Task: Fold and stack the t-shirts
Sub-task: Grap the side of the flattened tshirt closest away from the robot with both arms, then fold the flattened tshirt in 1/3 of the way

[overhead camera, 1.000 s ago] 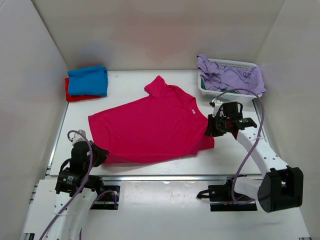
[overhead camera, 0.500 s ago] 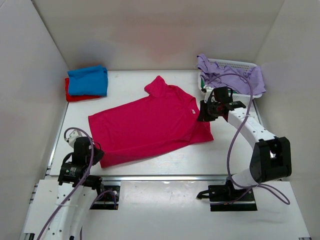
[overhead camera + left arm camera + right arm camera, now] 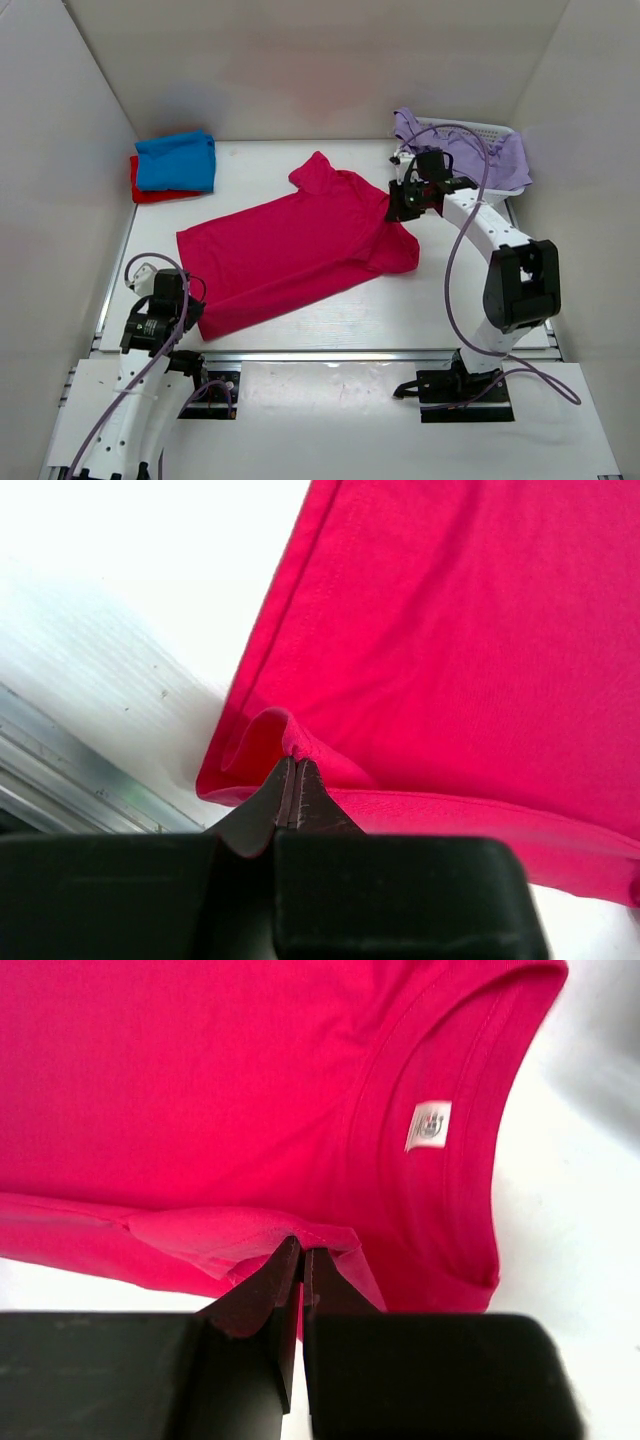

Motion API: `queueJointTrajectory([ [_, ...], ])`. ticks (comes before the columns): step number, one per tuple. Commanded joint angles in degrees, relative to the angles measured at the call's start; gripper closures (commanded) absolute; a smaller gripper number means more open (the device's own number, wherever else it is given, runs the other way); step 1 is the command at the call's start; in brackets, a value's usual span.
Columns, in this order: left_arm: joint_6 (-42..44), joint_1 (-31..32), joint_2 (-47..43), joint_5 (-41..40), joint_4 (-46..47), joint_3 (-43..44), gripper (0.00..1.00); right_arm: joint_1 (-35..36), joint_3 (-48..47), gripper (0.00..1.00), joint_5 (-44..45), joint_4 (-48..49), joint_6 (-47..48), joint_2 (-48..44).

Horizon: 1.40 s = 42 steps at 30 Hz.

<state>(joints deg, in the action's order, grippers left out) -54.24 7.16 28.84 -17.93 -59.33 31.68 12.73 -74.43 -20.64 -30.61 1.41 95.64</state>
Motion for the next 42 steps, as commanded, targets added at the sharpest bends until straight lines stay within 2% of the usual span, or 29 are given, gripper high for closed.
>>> queueJointTrajectory([
  [1,-2.80,0.49,0.69,-2.72,-1.67,2.16,1.00,0.89,-5.70,1.00,-0.88,-0.14,2.10,3.05],
  [15,-5.53,-0.39,5.79,-4.13,-3.86,2.33,1.00,2.91,-22.85,1.00,-4.94,-5.42,7.20,19.32],
  [18,-3.78,-3.72,6.14,-3.52,-1.32,1.72,1.00,4.05,-24.18,1.00,-3.53,-3.94,7.38,20.64],
  [19,-2.03,-4.43,6.66,-3.16,1.73,0.76,0.96,3.97,-24.09,1.00,-3.00,-2.80,7.12,21.17],
  [22,1.23,-5.84,9.20,-4.56,8.51,-0.30,1.00,4.58,-25.57,0.98,-1.60,-0.51,5.71,21.08],
  [23,2.55,-5.84,11.91,-4.91,10.79,0.04,0.99,4.50,-26.11,0.92,-1.24,-0.50,5.36,21.00],
  [24,3.86,-5.49,13.25,-5.27,12.12,0.31,0.89,4.84,-28.29,0.81,0.15,-1.29,5.44,21.95],
  [25,4.40,-5.31,15.96,-4.66,12.57,0.75,0.72,4.67,-30.22,0.65,2.51,-2.16,5.18,22.40],
  [26,4.84,-5.14,18.16,-4.57,13.36,1.19,0.61,4.93,-31.98,0.60,3.93,-3.22,4.83,22.92],
  [27,5.28,-5.57,18.79,-4.04,13.97,1.71,0.42,4.76,-32.61,0.54,6.55,-3.58,4.22,23.10],
  [28,5.63,-5.75,20.19,-4.04,14.24,1.72,0.33,4.41,-33.31,0.51,7.02,-4.10,3.87,23.02],
  [30,6.07,-6.54,20.56,-4.47,14.77,2.50,0.25,3.45,-33.59,0.48,6.76,-4.54,3.78,21.79],
  [34,7.30,-6.19,20.55,-7.81,15.21,6.10,0.27,2.03,-35.85,0.50,4.66,-2.79,3.51,19.94],
  [37,11.17,-7.06,23.53,-9.92,18.98,9.18,0.33,2.21,-46.03,0.56,4.56,-6.47,4.39,26.25],
  [39,14.50,-6.98,27.39,-10.10,23.01,10.59,0.36,2.91,-56.47,0.57,5.96,-10.24,4.31,33.53],
  [40,16.25,-9.94,28.54,-9.32,25.38,10.85,0.38,3.17,-58.26,0.58,6.58,-9.91,3.87,35.04],
  [42,18.28,-11.02,32.92,-7.12,28.20,11.82,0.39,4.05,-58.98,0.59,6.41,-7.11,3.08,37.07],
])
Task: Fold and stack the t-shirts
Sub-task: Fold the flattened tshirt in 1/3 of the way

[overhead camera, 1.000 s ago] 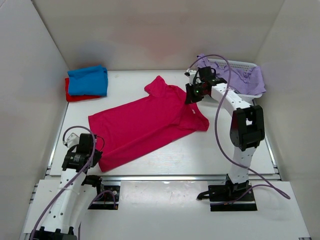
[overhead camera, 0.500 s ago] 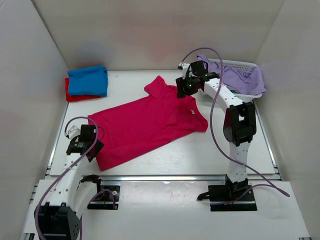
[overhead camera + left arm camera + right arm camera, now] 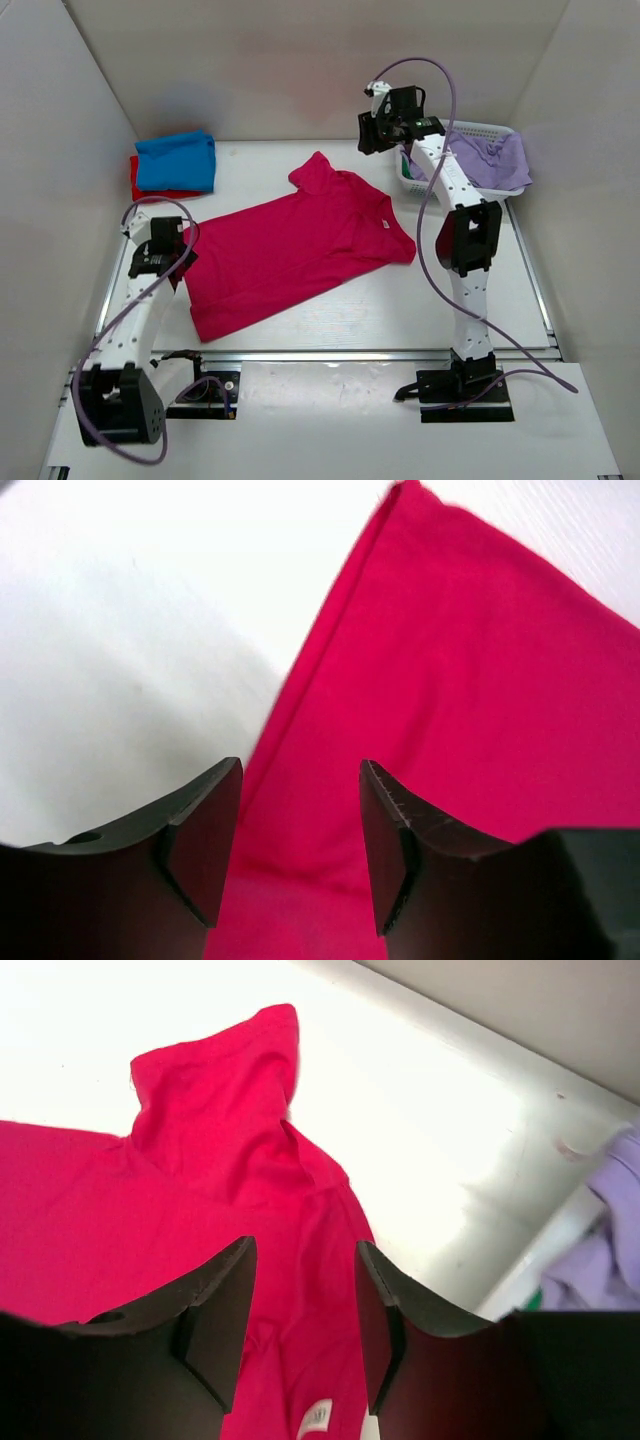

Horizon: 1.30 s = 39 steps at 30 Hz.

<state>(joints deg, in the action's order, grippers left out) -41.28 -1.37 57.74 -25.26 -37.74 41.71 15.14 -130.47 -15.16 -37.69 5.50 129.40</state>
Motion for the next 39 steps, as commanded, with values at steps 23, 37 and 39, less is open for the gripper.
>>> queueJointTrajectory([
  [23,12.18,-3.82,29.45,3.37,18.06,8.99,0.36,4.90,-4.62,0.59,13.31,-9.49,3.20,9.56],
  [37,12.55,5.30,5.04,17.44,-0.93,-0.91,0.38,4.82,48.62,0.58,11.56,-0.10,1.70,-29.29],
  [39,11.14,7.77,2.49,17.61,-2.42,-3.81,0.39,4.38,53.80,0.58,10.77,0.86,2.49,-32.79],
])
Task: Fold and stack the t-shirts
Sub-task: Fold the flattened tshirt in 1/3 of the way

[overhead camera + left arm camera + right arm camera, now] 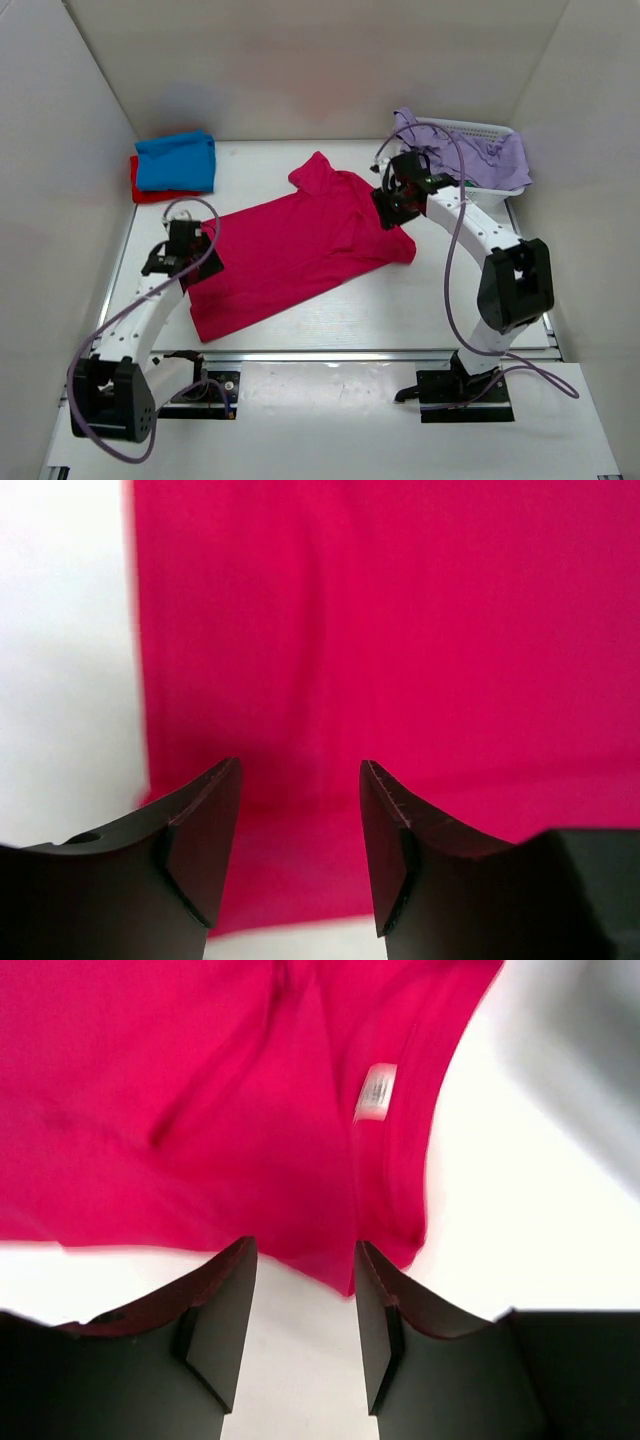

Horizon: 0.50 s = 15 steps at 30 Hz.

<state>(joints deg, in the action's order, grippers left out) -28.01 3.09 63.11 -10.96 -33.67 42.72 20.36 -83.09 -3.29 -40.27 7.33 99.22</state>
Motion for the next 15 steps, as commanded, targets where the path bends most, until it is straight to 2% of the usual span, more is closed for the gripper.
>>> queueJointTrajectory([
  [1,-3.27,4.28,-4.30,3.49,-7.37,-6.84,0.39,-1.46,9.67,0.59,-2.32,4.75,1.62,-4.02],
  [3,-5.03,5.52,-6.40,3.06,-7.37,-9.74,0.40,-3.12,13.46,0.60,-3.73,6.77,1.54,-5.78],
  [5,-8.36,9.72,-8.00,0.07,-8.68,-9.15,0.40,-4.80,16.72,0.60,-6.02,8.88,1.11,-6.32],
  [10,-12.85,8.33,-9.75,2.52,-11.85,-13.09,0.43,-8.31,18.14,0.60,-9.63,11.53,2.07,-5.18],
  [15,-17.17,10.62,-13.89,-0.73,-12.65,-15.38,0.44,-8.49,19.10,0.63,-10.77,13.11,1.63,-3.86],
])
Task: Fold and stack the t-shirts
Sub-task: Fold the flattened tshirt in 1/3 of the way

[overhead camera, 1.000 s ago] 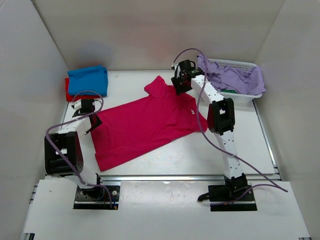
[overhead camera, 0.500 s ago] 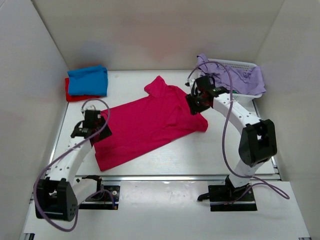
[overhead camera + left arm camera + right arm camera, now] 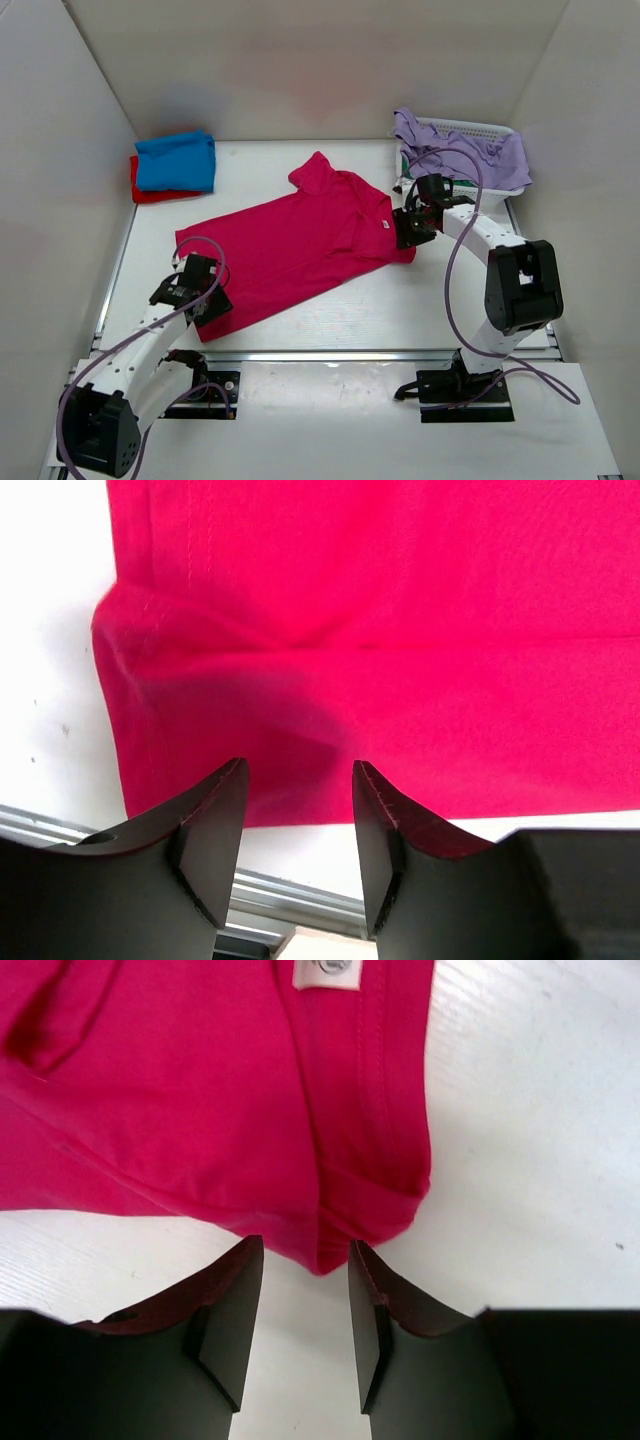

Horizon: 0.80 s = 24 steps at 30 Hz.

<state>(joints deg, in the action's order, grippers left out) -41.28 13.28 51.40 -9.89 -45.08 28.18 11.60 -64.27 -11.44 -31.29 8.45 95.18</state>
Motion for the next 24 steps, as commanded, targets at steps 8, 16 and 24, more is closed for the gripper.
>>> queueJointTrajectory([
  [8,-5.57,5.00,4.85,-3.82,-2.03,-0.59,0.42,0.01,0.99,0.72,-5.60,5.62,0.69,3.43],
  [16,-7.41,6.58,4.42,-4.52,-3.52,-0.67,0.46,-0.87,-4.19,0.81,-6.84,1.85,0.96,6.51],
  [24,-7.41,7.20,3.54,-4.35,-3.61,-0.50,0.47,-0.34,-2.00,0.66,-1.39,2.98,0.43,6.07],
])
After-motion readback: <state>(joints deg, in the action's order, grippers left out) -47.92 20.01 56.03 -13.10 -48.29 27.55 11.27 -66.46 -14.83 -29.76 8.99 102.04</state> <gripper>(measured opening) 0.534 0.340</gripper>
